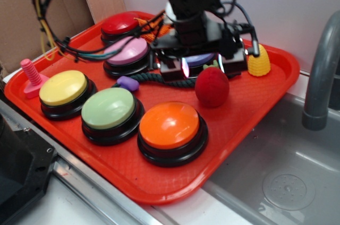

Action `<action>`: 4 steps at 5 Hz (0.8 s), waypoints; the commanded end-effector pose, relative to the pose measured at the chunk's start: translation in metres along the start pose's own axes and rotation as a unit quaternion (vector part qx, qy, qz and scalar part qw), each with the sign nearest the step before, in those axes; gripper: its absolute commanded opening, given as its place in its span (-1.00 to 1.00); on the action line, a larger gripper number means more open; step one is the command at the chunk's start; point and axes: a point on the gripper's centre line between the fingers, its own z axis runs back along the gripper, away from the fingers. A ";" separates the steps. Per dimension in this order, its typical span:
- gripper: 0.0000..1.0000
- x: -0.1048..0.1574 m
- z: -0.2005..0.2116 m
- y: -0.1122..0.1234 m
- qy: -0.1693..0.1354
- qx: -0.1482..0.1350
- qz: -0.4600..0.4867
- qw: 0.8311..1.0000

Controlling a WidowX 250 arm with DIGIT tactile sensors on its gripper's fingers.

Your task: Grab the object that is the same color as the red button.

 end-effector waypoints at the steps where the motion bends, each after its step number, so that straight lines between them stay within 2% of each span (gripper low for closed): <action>1: 1.00 0.011 -0.018 -0.009 0.004 -0.001 -0.013 1.000; 2: 1.00 0.017 -0.025 -0.008 0.011 0.007 -0.006 1.000; 3: -1.00 0.023 -0.020 -0.006 -0.001 0.006 -0.002 1.000; 4: -1.00 0.038 0.006 -0.001 0.038 -0.012 -0.017 0.999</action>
